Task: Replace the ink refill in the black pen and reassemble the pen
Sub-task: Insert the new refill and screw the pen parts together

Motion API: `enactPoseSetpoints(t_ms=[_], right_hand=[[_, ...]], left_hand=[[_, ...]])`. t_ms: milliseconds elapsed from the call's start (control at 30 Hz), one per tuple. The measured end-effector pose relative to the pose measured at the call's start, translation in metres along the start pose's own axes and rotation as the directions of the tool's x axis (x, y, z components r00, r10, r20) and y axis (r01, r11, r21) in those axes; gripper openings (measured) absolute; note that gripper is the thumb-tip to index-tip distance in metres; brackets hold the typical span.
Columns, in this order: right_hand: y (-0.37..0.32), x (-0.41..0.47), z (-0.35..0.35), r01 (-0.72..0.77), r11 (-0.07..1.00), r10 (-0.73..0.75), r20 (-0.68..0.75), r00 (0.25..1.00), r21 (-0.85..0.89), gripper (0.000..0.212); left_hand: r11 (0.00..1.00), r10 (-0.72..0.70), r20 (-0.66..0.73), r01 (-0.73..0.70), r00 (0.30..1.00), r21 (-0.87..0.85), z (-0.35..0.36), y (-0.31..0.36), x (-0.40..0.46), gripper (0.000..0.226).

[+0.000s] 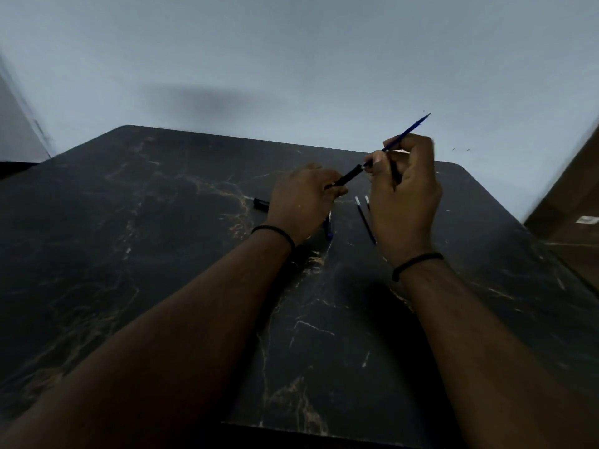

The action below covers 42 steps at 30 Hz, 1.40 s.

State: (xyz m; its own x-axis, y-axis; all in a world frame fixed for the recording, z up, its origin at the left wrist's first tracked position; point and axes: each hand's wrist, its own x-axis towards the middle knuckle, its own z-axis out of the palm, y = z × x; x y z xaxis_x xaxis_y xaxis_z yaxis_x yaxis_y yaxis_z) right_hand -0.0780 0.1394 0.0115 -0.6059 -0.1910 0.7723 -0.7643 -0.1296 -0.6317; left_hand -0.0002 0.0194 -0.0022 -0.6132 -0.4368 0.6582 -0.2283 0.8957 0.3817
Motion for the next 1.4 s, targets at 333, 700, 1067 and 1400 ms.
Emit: enactPoseSetpoints(t_ms=[333,700,1067,1400], right_hand=[[0.009,-0.003,0.002,-0.081,0.995,0.093,0.231,0.969,-0.059,0.013],[0.017,-0.004,0.003,-0.154,0.987,0.160,0.150,0.976,-0.057,0.015],[0.020,-0.007,0.003,-0.151,0.980,0.172,0.176,0.969,-0.129,0.019],[0.018,-0.009,0.002,-0.166,0.981,0.181,0.181,0.967,-0.096,0.020]], left_hand=[[0.988,0.002,0.029,0.003,1.000,-0.157,-0.003,0.008,-0.003,0.020],[0.874,-0.469,-0.280,0.485,0.838,-0.012,-0.019,-0.026,0.006,0.038],[0.752,-0.542,-0.052,0.512,0.839,0.415,-0.022,-0.041,0.004,0.037],[0.897,-0.384,0.043,0.362,0.922,0.253,-0.008,-0.020,0.003,0.052]])
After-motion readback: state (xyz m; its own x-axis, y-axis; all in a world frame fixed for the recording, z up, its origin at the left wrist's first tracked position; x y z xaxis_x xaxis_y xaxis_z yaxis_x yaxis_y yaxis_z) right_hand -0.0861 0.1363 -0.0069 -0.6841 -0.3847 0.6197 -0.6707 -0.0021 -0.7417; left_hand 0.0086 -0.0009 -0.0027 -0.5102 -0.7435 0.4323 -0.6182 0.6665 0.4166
